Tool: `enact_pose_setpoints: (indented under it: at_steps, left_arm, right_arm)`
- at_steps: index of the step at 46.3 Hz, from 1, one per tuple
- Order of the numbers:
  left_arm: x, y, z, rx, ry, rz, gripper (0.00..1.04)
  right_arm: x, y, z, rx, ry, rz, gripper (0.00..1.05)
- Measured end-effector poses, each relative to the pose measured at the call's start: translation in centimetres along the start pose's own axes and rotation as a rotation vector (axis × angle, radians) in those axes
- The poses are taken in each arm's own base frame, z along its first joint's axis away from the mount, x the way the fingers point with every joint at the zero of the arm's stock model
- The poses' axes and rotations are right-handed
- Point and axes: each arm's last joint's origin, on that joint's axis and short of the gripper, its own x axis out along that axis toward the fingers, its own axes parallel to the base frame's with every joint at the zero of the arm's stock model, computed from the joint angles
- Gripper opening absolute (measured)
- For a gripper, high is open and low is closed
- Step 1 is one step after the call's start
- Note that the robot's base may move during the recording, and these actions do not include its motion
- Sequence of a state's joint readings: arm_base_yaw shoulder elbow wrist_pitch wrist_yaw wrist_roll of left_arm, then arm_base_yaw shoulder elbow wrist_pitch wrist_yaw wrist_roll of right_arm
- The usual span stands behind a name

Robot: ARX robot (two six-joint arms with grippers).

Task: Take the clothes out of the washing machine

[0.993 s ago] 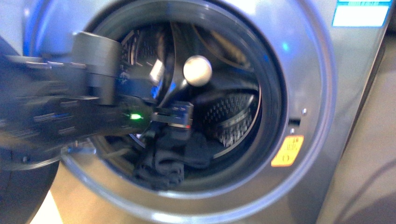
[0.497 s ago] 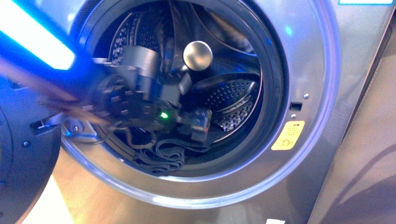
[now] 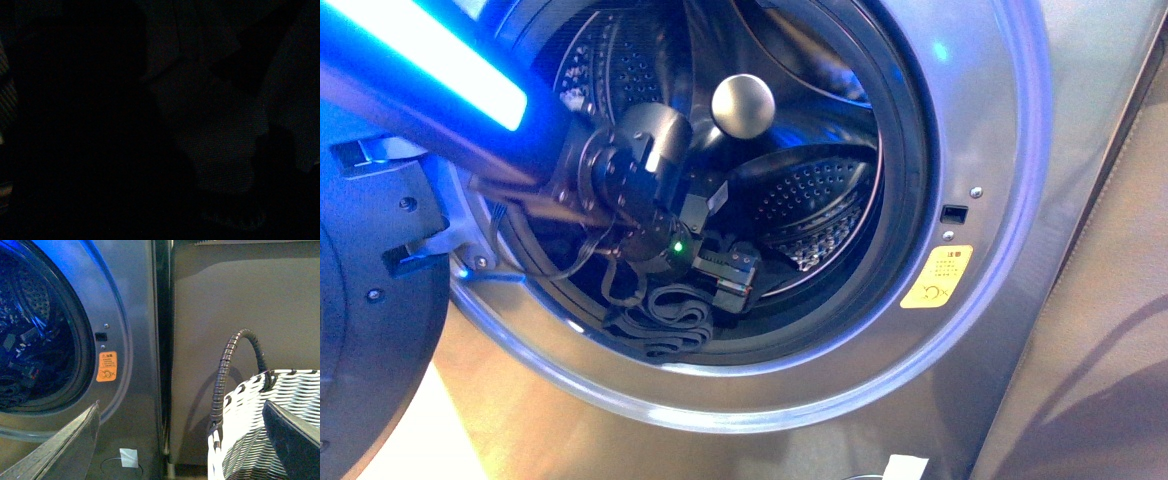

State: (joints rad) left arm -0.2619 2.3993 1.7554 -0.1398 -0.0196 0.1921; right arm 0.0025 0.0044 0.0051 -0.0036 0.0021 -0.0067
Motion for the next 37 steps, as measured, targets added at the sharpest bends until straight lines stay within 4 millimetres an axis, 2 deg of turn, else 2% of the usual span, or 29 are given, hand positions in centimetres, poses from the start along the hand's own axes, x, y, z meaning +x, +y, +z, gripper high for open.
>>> enact_pose_setpoints:
  at_steps: [14, 16, 21, 31, 37]
  left_arm:
    - [-0.3, -0.1, -0.1, -0.011, 0.031, -0.055, 0.97]
    - [-0.3, -0.1, -0.1, -0.011, 0.029, -0.048, 0.88]
    - [-0.4, 0.0, -0.2, -0.024, 0.024, -0.052, 0.74]
    - [-1.1, 0.2, -0.9, -0.063, 0.014, -0.052, 0.37]
    - [-2.4, -0.2, -1.7, -0.068, -0.084, -0.086, 0.15]
  right_arm:
    - [0.0, 0.0, 0.0, 0.0, 0.0, 0.0, 0.97]
    - [0.0, 0.0, 0.0, 0.0, 0.0, 0.0, 0.97]
    - [0.0, 0.0, 0.0, 0.0, 0.0, 0.0, 0.97]
    - [0.0, 0.0, 0.0, 0.0, 0.0, 0.0, 0.97]
    - [0.0, 0.0, 0.0, 0.0, 0.0, 0.0, 0.97]
